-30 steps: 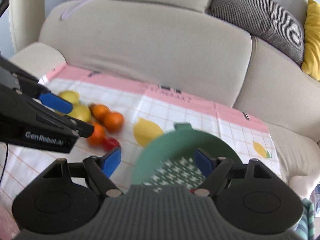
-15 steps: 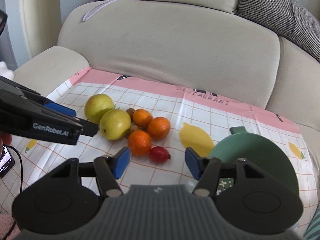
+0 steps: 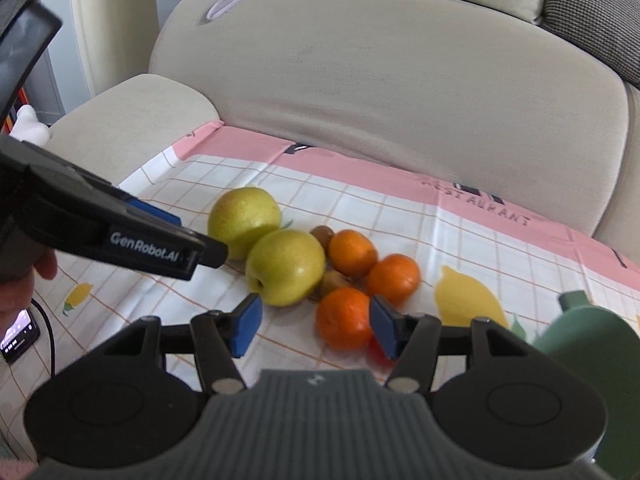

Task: Organize fruits
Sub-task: 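Move both tools back to the fruit pile, then grasp a green pear with the left tool while the right tool grasps a reddish pear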

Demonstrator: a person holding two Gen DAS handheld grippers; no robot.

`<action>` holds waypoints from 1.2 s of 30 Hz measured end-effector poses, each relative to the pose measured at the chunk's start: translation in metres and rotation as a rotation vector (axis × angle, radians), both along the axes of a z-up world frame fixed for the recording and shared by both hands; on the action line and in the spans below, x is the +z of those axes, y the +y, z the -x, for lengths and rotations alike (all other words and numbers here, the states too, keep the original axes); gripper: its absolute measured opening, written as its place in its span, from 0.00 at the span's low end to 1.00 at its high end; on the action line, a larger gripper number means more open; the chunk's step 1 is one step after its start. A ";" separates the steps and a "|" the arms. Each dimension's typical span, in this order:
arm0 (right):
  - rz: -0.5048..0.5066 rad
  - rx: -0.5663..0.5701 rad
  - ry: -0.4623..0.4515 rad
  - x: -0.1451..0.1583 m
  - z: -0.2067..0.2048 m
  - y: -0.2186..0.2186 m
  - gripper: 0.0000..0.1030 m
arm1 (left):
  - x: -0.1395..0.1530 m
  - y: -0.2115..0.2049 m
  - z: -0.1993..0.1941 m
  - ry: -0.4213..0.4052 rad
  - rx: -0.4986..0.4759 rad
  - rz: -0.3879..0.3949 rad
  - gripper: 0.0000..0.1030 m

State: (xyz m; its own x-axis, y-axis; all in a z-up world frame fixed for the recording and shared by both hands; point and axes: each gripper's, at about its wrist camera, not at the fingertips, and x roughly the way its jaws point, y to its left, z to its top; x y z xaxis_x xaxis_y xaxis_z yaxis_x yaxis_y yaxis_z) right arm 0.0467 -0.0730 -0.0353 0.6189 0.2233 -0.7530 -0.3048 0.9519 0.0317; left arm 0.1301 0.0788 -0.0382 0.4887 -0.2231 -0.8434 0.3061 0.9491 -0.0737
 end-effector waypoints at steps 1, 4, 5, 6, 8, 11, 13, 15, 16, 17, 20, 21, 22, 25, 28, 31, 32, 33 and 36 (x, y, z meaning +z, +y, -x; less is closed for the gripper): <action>0.001 0.005 0.001 -0.002 -0.003 0.004 0.60 | -0.002 0.002 -0.004 0.005 0.004 0.002 0.59; 0.010 0.010 0.001 -0.009 -0.012 0.015 0.62 | -0.007 0.004 -0.013 0.014 0.001 0.012 0.64; 0.010 0.010 0.002 -0.010 -0.015 0.018 0.63 | -0.009 0.004 -0.016 0.013 -0.001 0.011 0.64; 0.011 0.010 0.003 -0.011 -0.018 0.021 0.63 | -0.010 0.004 -0.018 0.014 -0.002 0.011 0.65; 0.020 0.008 -0.002 -0.014 -0.023 0.026 0.65 | -0.013 0.005 -0.022 0.018 -0.003 0.017 0.66; 0.028 0.011 -0.005 -0.018 -0.029 0.031 0.65 | -0.017 0.009 -0.029 0.037 -0.006 0.044 0.69; 0.038 0.010 -0.005 -0.021 -0.032 0.033 0.66 | -0.021 0.010 -0.033 0.049 -0.014 0.059 0.70; 0.034 0.007 0.002 -0.024 -0.035 0.035 0.66 | -0.024 0.010 -0.037 0.059 -0.013 0.069 0.70; 0.030 0.006 0.004 -0.025 -0.037 0.035 0.66 | -0.025 0.011 -0.039 0.064 -0.012 0.076 0.72; 0.032 0.003 0.005 -0.026 -0.038 0.035 0.66 | -0.027 0.012 -0.041 0.069 -0.011 0.089 0.73; 0.035 0.002 0.007 -0.030 -0.043 0.036 0.66 | -0.030 0.014 -0.046 0.081 -0.007 0.123 0.74; 0.038 0.002 0.008 -0.031 -0.044 0.037 0.66 | -0.032 0.014 -0.048 0.083 -0.006 0.130 0.75; 0.041 0.001 0.009 -0.032 -0.045 0.037 0.66 | -0.033 0.013 -0.049 0.083 -0.005 0.135 0.76; 0.038 -0.002 0.019 -0.036 -0.047 0.038 0.66 | -0.035 0.014 -0.053 0.082 0.006 0.156 0.78; 0.030 -0.007 0.040 -0.040 -0.050 0.037 0.65 | -0.038 0.014 -0.057 0.089 0.019 0.181 0.79; 0.028 -0.021 0.047 -0.043 -0.052 0.034 0.61 | -0.039 0.012 -0.059 0.085 0.022 0.187 0.81; 0.024 -0.021 0.048 -0.043 -0.052 0.033 0.61 | -0.040 0.012 -0.060 0.082 0.024 0.189 0.81; 0.021 -0.021 0.048 -0.042 -0.051 0.034 0.61 | -0.041 0.012 -0.060 0.081 0.025 0.191 0.82; 0.020 -0.020 0.050 -0.042 -0.051 0.033 0.61 | -0.042 0.011 -0.061 0.086 0.038 0.205 0.82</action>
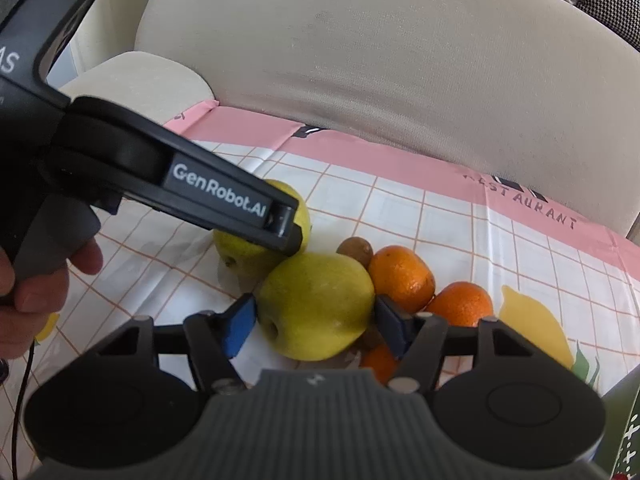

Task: Organize fruits
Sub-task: 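Grasp a green pear with the left tool while the right tool grasps a reddish pear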

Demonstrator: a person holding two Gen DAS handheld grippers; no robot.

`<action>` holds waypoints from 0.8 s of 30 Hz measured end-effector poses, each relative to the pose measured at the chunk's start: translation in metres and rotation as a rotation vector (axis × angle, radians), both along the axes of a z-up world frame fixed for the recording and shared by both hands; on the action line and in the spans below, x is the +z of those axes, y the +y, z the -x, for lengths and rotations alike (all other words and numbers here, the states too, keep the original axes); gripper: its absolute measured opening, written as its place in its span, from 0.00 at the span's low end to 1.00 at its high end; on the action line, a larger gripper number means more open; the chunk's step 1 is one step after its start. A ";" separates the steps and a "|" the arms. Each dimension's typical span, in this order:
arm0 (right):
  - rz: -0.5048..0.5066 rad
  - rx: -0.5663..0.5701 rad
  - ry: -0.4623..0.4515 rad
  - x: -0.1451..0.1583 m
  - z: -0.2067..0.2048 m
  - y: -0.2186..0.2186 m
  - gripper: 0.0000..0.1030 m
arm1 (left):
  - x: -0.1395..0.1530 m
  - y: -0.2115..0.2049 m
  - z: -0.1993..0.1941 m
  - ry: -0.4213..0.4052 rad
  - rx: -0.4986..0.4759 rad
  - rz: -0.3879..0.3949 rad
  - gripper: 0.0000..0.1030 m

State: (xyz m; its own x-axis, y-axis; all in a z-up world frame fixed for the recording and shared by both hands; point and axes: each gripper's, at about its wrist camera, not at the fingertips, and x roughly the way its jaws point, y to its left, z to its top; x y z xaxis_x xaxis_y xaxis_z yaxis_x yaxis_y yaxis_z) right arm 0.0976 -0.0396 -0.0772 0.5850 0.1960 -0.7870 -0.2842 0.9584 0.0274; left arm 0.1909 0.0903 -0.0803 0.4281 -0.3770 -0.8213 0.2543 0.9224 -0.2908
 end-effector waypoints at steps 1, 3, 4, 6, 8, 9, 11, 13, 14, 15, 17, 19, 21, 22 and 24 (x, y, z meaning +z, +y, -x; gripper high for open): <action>-0.002 -0.001 0.000 0.000 0.000 0.000 0.61 | 0.000 0.000 -0.001 0.003 0.004 0.003 0.82; -0.008 -0.002 0.002 0.002 0.000 -0.002 0.60 | -0.001 -0.001 -0.001 0.008 0.005 0.003 0.82; -0.012 0.000 0.004 0.002 0.001 -0.003 0.60 | -0.002 -0.002 -0.001 0.011 0.002 0.001 0.83; -0.022 0.007 0.011 0.005 0.004 -0.006 0.60 | -0.004 -0.005 0.001 0.015 -0.007 -0.006 0.83; -0.029 0.019 0.011 0.007 0.010 -0.010 0.60 | -0.005 -0.008 0.003 0.015 -0.015 -0.013 0.83; -0.028 0.025 0.009 0.009 0.014 -0.011 0.60 | -0.006 -0.010 0.004 0.012 -0.015 -0.016 0.83; -0.023 0.039 0.004 0.012 0.021 -0.011 0.60 | -0.007 -0.012 0.004 0.005 -0.013 -0.025 0.83; -0.022 0.047 0.003 0.014 0.026 -0.012 0.60 | -0.007 -0.013 0.004 0.001 -0.004 -0.031 0.83; -0.027 0.051 0.004 0.015 0.027 -0.013 0.60 | -0.008 -0.013 0.004 0.005 0.002 -0.028 0.83; -0.030 0.053 0.006 0.015 0.028 -0.013 0.60 | -0.008 -0.012 0.003 0.012 0.012 -0.022 0.83; -0.027 0.057 0.004 0.015 0.030 -0.013 0.60 | -0.009 -0.012 0.002 0.017 0.019 -0.002 0.75; -0.028 0.059 0.006 0.015 0.029 -0.015 0.60 | -0.007 -0.015 0.004 0.004 0.010 -0.008 0.71; -0.035 0.059 0.012 0.016 0.028 -0.015 0.60 | -0.006 -0.019 0.007 -0.008 -0.001 -0.036 0.70; -0.039 0.060 0.015 0.018 0.030 -0.016 0.60 | -0.004 -0.020 0.010 -0.014 -0.003 -0.044 0.70; -0.044 0.065 0.016 0.022 0.036 -0.014 0.60 | -0.002 -0.019 0.016 -0.022 0.004 -0.056 0.70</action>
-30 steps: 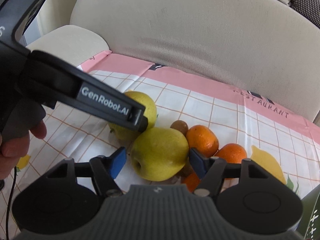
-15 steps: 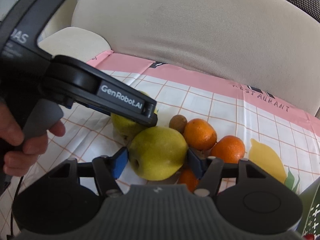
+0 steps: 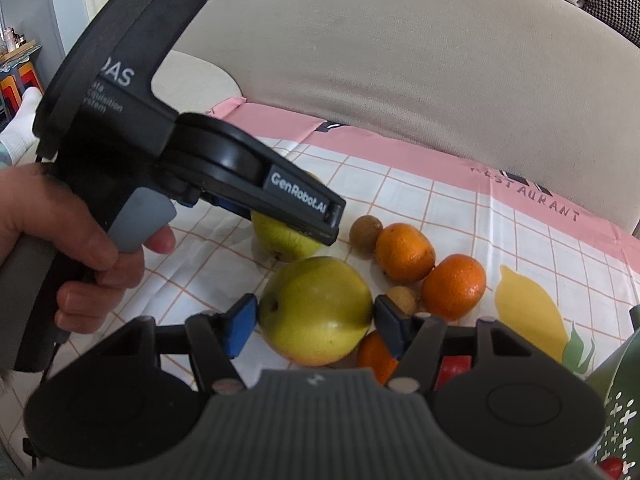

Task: Organize fruits
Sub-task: 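Grasp a green pear with the left tool while the right tool grasps a reddish pear, then carry both pears over the green colander with both tools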

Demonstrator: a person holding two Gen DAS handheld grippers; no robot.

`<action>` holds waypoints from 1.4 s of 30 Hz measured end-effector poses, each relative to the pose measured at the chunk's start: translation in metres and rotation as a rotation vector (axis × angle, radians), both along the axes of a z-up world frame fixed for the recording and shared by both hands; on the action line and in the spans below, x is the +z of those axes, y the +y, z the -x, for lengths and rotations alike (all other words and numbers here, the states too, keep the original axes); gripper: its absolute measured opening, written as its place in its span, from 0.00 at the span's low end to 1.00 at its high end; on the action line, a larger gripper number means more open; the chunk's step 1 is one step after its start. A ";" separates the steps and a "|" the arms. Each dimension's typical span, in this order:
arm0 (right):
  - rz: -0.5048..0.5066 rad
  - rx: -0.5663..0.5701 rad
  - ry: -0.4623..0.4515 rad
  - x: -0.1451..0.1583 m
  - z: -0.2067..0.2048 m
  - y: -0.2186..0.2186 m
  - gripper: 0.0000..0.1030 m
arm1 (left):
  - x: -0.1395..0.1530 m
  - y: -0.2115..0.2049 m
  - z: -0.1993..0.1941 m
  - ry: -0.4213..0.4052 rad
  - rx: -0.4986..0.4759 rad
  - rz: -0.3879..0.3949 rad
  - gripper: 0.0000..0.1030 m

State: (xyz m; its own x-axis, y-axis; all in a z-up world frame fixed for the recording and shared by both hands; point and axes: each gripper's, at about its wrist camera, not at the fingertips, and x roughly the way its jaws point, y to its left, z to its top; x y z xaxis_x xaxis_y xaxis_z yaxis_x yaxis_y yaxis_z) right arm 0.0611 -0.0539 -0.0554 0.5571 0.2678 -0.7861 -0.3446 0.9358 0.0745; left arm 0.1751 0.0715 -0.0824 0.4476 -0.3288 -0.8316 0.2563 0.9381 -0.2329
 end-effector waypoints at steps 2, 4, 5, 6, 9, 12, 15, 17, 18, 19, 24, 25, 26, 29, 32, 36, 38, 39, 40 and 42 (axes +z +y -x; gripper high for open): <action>-0.004 0.003 0.003 0.003 0.004 -0.002 0.60 | 0.003 0.004 0.007 0.002 0.017 0.000 0.70; -0.001 0.013 0.006 0.005 0.010 -0.002 0.60 | 0.006 0.010 0.015 0.009 0.036 0.006 0.70; 0.004 0.020 0.007 0.006 0.015 -0.003 0.60 | 0.008 0.012 0.019 0.016 0.043 0.005 0.70; 0.009 0.025 0.007 0.007 0.018 -0.002 0.60 | 0.011 0.015 0.025 0.024 0.048 0.005 0.70; 0.028 0.036 0.017 0.010 0.030 -0.003 0.60 | 0.017 0.019 0.042 0.045 0.057 0.010 0.70; 0.044 0.038 0.032 0.006 0.039 -0.002 0.60 | 0.019 0.020 0.059 0.054 0.059 -0.003 0.70; 0.081 0.070 0.009 0.003 0.043 0.007 0.60 | 0.018 0.021 0.070 0.050 0.059 -0.029 0.70; 0.103 0.083 -0.009 0.002 0.042 0.014 0.60 | 0.017 0.023 0.076 0.049 0.066 -0.031 0.70; 0.109 0.087 -0.016 0.001 0.038 0.015 0.60 | 0.017 0.025 0.077 0.051 0.070 -0.027 0.70; 0.116 0.091 -0.021 0.001 0.036 0.017 0.60 | 0.017 0.026 0.078 0.052 0.072 -0.024 0.70; 0.196 0.152 -0.063 -0.003 0.030 0.034 0.60 | 0.015 0.034 0.081 0.044 0.078 -0.031 0.70; 0.216 0.167 -0.071 -0.004 0.030 0.037 0.60 | 0.015 0.036 0.081 0.044 0.080 -0.027 0.70; 0.238 0.183 -0.076 -0.006 0.030 0.041 0.60 | 0.015 0.037 0.082 0.043 0.082 -0.023 0.70; 0.312 0.220 -0.089 -0.011 0.030 0.052 0.61 | 0.015 0.041 0.082 0.043 0.090 -0.016 0.70; 0.333 0.229 -0.091 -0.014 0.027 0.053 0.60 | 0.014 0.044 0.082 0.045 0.099 -0.014 0.70; 0.308 0.218 -0.087 -0.014 0.024 0.049 0.60 | 0.015 0.045 0.082 0.045 0.099 -0.009 0.70; 0.304 0.217 -0.092 -0.013 0.025 0.048 0.59 | 0.016 0.045 0.082 0.042 0.099 -0.008 0.70; 0.297 0.214 -0.094 -0.012 0.025 0.046 0.59 | 0.017 0.045 0.083 0.042 0.101 -0.008 0.70; 0.286 0.210 -0.096 -0.011 0.026 0.045 0.59 | 0.018 0.045 0.083 0.042 0.104 -0.009 0.70; 0.274 0.201 -0.106 -0.007 0.030 0.042 0.59 | 0.021 0.045 0.084 0.040 0.111 -0.010 0.70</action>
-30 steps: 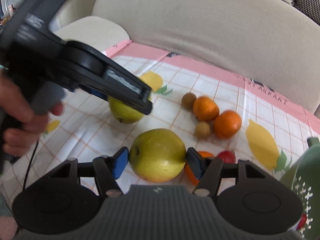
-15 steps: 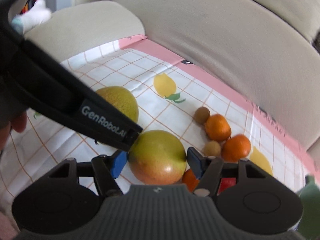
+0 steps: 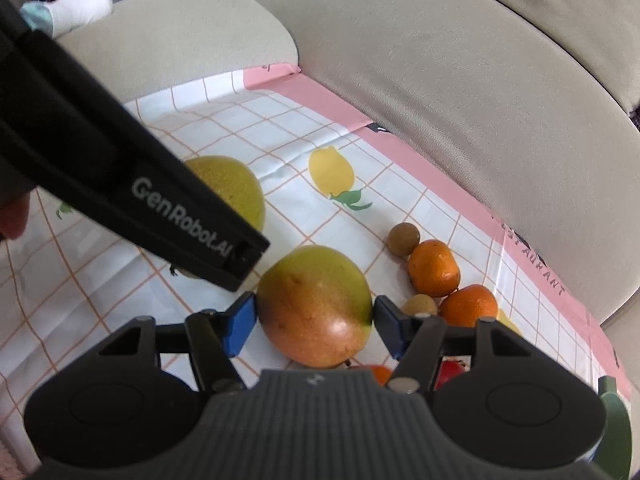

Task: Organize fruits
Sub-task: 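Carry both pears over the green colander with both tools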

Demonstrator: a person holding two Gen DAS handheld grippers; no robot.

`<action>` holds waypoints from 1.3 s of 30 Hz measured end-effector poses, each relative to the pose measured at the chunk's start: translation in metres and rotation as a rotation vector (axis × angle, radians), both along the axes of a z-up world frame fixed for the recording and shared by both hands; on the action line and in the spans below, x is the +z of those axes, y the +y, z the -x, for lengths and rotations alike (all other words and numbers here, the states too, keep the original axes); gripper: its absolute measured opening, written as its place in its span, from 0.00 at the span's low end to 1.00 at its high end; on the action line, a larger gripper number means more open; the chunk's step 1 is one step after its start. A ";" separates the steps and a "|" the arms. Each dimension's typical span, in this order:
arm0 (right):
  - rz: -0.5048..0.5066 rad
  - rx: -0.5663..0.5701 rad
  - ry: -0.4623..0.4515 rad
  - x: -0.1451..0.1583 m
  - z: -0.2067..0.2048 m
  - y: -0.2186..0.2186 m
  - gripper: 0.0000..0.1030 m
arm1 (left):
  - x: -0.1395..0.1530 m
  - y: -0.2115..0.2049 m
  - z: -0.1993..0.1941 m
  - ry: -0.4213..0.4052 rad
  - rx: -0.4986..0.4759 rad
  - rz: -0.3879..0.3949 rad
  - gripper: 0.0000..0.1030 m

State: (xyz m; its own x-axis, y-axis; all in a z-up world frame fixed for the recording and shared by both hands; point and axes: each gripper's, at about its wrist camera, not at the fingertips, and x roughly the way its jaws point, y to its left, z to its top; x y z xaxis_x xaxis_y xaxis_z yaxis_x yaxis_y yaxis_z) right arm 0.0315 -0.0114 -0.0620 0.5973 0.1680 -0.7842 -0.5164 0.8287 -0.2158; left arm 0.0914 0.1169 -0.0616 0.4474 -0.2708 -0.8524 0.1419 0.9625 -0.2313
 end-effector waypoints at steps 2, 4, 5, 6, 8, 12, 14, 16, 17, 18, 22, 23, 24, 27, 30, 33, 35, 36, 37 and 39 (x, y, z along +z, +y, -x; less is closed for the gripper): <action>-0.011 -0.004 -0.017 0.005 0.002 -0.002 0.59 | 0.004 0.001 0.001 -0.005 0.005 0.002 0.70; -0.026 -0.009 -0.033 0.012 0.005 -0.005 0.59 | 0.007 0.000 0.002 -0.011 0.009 0.002 0.70; -0.033 -0.012 -0.039 0.018 0.009 -0.007 0.59 | 0.010 0.000 0.003 -0.015 0.011 0.002 0.70; -0.040 -0.016 -0.042 0.022 0.009 -0.008 0.59 | 0.012 -0.001 0.004 -0.017 0.014 0.002 0.70; -0.057 -0.024 -0.044 0.029 0.009 -0.013 0.59 | 0.016 -0.004 0.006 -0.021 0.017 0.001 0.70; -0.099 -0.045 -0.050 0.043 0.012 -0.026 0.59 | 0.026 -0.010 0.010 -0.033 0.016 -0.004 0.70; -0.120 -0.057 -0.055 0.050 0.014 -0.034 0.59 | 0.031 -0.014 0.013 -0.037 0.015 -0.002 0.70; -0.141 -0.076 -0.057 0.055 0.014 -0.045 0.59 | 0.037 -0.018 0.015 -0.043 0.009 0.000 0.70; -0.152 -0.087 -0.058 0.059 0.015 -0.051 0.59 | 0.041 -0.021 0.017 -0.047 0.002 -0.001 0.70; -0.160 -0.097 -0.061 0.063 0.017 -0.055 0.59 | 0.045 -0.024 0.018 -0.053 -0.006 -0.002 0.70; -0.169 -0.126 -0.071 0.080 0.027 -0.081 0.59 | 0.060 -0.043 0.025 -0.074 -0.050 0.004 0.70; -0.173 -0.132 -0.068 0.084 0.029 -0.088 0.59 | 0.064 -0.050 0.026 -0.079 -0.065 0.007 0.70; -0.178 -0.140 -0.066 0.086 0.031 -0.094 0.59 | 0.067 -0.056 0.028 -0.083 -0.080 0.009 0.70; -0.177 -0.164 -0.058 0.092 0.040 -0.118 0.59 | 0.078 -0.079 0.033 -0.100 -0.136 0.011 0.70; -0.161 -0.183 -0.053 0.096 0.052 -0.144 0.59 | 0.089 -0.105 0.039 -0.116 -0.206 0.020 0.70; -0.142 -0.201 -0.042 0.098 0.064 -0.174 0.59 | 0.097 -0.134 0.043 -0.116 -0.282 0.040 0.70; -0.123 -0.206 -0.026 0.099 0.071 -0.193 0.59 | 0.099 -0.156 0.044 -0.115 -0.342 0.041 0.70; -0.111 -0.206 -0.016 0.098 0.074 -0.202 0.59 | 0.100 -0.168 0.044 -0.114 -0.374 0.040 0.70; -0.095 -0.206 -0.007 0.097 0.077 -0.211 0.59 | 0.101 -0.179 0.045 -0.114 -0.404 0.039 0.70; -0.057 -0.207 0.011 0.094 0.080 -0.226 0.59 | 0.102 -0.202 0.046 -0.117 -0.475 0.027 0.70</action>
